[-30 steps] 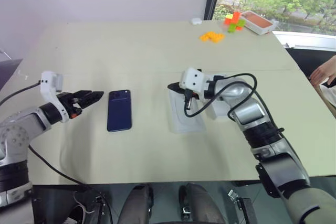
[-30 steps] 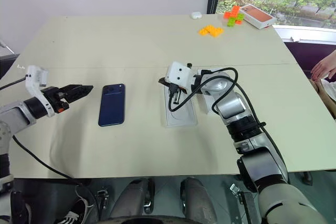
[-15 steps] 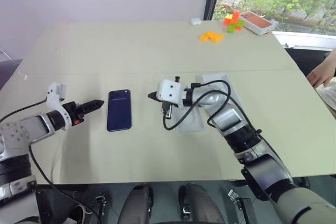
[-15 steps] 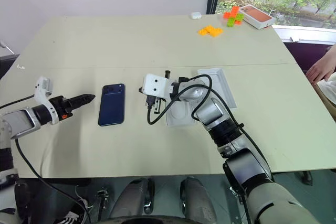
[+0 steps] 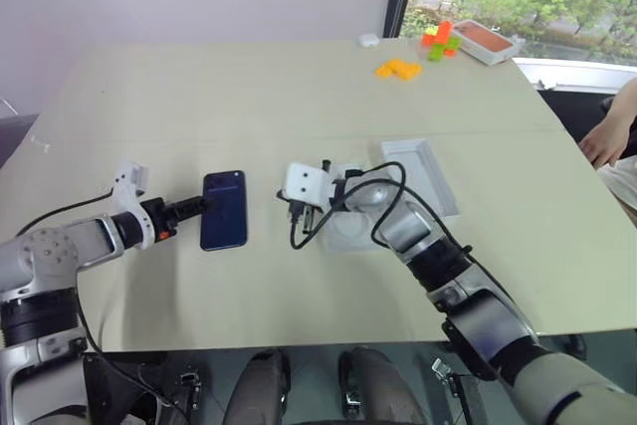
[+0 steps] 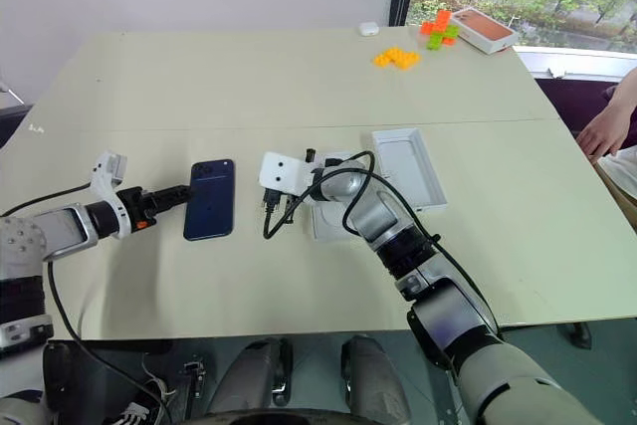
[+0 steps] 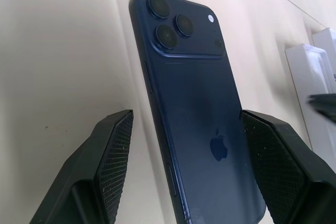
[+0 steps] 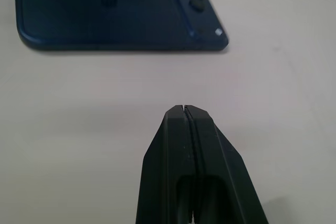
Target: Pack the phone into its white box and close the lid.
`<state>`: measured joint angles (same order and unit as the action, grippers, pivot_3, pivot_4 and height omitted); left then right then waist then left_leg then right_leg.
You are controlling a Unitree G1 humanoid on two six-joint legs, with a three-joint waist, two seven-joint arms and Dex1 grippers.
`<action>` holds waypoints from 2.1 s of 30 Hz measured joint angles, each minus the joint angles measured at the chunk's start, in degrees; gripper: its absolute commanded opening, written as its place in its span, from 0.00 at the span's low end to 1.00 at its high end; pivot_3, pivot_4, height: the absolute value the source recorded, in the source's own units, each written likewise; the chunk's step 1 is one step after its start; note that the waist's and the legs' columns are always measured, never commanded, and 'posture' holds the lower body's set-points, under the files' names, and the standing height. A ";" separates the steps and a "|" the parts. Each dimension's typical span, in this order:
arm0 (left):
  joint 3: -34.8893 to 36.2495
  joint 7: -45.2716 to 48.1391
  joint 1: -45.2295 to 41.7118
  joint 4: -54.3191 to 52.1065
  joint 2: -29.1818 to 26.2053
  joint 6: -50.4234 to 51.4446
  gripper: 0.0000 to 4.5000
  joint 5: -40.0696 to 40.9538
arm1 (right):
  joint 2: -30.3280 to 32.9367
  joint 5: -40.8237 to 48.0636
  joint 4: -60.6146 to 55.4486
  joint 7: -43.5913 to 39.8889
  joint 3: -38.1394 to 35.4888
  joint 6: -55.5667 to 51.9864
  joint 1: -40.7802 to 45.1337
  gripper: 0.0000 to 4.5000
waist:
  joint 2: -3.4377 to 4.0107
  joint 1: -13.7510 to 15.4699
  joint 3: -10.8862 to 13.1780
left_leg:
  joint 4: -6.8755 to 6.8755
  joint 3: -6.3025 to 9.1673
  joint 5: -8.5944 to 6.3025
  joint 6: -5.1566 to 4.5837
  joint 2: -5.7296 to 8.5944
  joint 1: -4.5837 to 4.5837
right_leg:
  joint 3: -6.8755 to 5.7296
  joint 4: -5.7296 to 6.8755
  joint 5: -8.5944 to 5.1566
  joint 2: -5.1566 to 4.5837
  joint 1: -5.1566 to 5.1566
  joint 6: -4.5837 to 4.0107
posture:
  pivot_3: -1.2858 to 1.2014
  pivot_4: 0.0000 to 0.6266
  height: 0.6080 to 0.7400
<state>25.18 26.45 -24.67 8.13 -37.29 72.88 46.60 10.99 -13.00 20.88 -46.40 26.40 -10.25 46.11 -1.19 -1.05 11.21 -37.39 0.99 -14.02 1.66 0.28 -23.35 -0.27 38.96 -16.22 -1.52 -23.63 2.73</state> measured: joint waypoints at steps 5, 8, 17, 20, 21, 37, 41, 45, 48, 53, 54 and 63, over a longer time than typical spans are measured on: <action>-1.27 -0.72 -0.97 -0.02 1.42 -0.51 0.76 -1.30 | -1.79 -1.44 3.70 -0.03 0.94 -2.30 2.33 0.01 | 0.01 0.17 -0.02 | 0.01 0.02 0.03 0.06 0.01 0.06 | -0.01 0.04 0.01 0.00 0.04 -0.01 | 0.52 0.24 1.00; -1.75 -0.93 -2.03 0.20 2.85 -0.82 0.76 -2.04 | -3.49 -1.69 5.67 0.00 1.41 -4.00 3.07 0.01 | 0.01 0.41 -0.02 | 0.00 0.04 0.05 0.09 0.02 0.07 | -0.01 0.05 0.02 0.00 0.08 -0.03 | 0.52 0.24 1.00; -3.24 -0.66 -4.95 2.18 5.93 -2.25 0.76 -4.39 | -5.39 -2.37 9.14 0.67 1.42 -5.25 4.63 0.01 | 0.01 0.52 -0.06 | -0.02 0.08 0.11 0.05 0.16 0.09 | -0.03 0.05 0.03 -0.13 0.14 -0.04 | 0.52 0.24 1.00; -3.78 -0.27 -5.04 2.06 5.96 -2.25 0.76 -4.79 | -5.43 -2.49 9.17 0.81 1.42 -5.25 4.63 0.01 | 0.02 0.49 -0.07 | 0.01 0.11 0.11 0.06 0.16 0.13 | -0.03 0.05 0.03 -0.13 0.17 -0.04 | 0.52 0.24 1.00; -3.96 -0.05 -4.98 1.88 5.87 -2.16 0.76 -4.81 | -5.43 -2.50 9.18 0.85 1.42 -5.25 4.63 0.01 | 0.02 0.48 -0.07 | 0.01 0.11 0.11 0.06 0.16 0.13 | -0.03 0.05 0.03 -0.13 0.17 -0.04 | 0.52 0.24 1.00; -1.85 -0.46 -5.52 -0.30 7.32 7.08 0.76 -4.13 | -6.01 -5.05 11.38 1.93 2.99 -2.21 5.76 0.01 | 0.04 0.35 -0.12 | 0.10 0.11 0.11 0.07 0.16 0.37 | -0.03 0.03 0.02 -0.13 0.39 -0.03 | 0.52 0.24 1.00; -0.20 -1.67 -6.19 -0.39 9.04 8.93 0.76 -4.09 | -5.98 -5.11 11.65 1.87 2.98 -1.95 5.76 0.01 | 0.04 0.40 -0.12 | 0.10 0.11 0.11 0.07 0.16 0.51 | -0.03 0.03 0.02 -0.13 0.52 -0.03 | 0.52 0.24 1.00; 3.85 -3.62 -8.34 0.95 11.44 13.58 0.76 -4.12 | -5.68 -5.44 11.67 1.73 2.96 -1.62 5.77 0.01 | 0.04 0.45 -0.12 | 0.10 0.11 0.11 0.07 0.17 0.52 | -0.03 0.02 0.02 -0.13 0.54 -0.03 | 0.52 0.24 1.00; 5.20 -4.15 -9.26 0.77 13.07 16.55 0.76 -3.99 | -5.64 -5.71 11.70 1.68 2.95 -1.31 5.77 0.01 | 0.03 0.41 -0.12 | 0.11 0.11 0.11 0.08 0.19 0.52 | -0.03 0.01 0.02 -0.13 0.55 -0.02 | 0.52 0.24 1.00; 6.22 -4.44 -9.23 0.90 14.37 17.83 0.76 -3.06 | -5.75 -5.87 11.81 1.74 2.93 -1.20 5.77 0.01 | 0.03 0.29 -0.12 | 0.17 0.13 0.14 0.14 0.18 0.52 | -0.03 0.01 0.02 -0.11 0.52 -0.02 | 0.52 0.24 1.00; 6.10 -4.45 -9.06 0.69 14.39 17.81 0.76 -3.01 | -5.74 -5.87 11.81 1.73 2.93 -1.19 5.77 0.01 | 0.03 0.29 -0.12 | 0.17 0.14 0.14 0.14 0.18 0.53 | -0.03 0.01 0.02 -0.11 0.52 -0.02 | 0.52 0.24 1.00; 5.88 -4.54 -6.94 -1.50 14.78 17.74 0.34 -3.75 | -5.50 -5.89 11.81 1.54 2.77 -1.07 5.76 0.00 | 0.03 0.10 -0.12 | 0.25 0.14 0.15 0.16 0.18 0.52 | -0.03 -0.01 0.02 -0.12 0.47 -0.03 | 0.52 0.24 1.00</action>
<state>31.06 21.90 -31.61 6.63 -22.50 90.62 42.85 5.49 -18.90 32.69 -44.86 29.17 -11.32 51.87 -1.16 -0.96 11.09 -37.14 1.13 -13.87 1.82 0.46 -22.83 -0.29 38.96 -16.20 -1.64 -23.17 2.71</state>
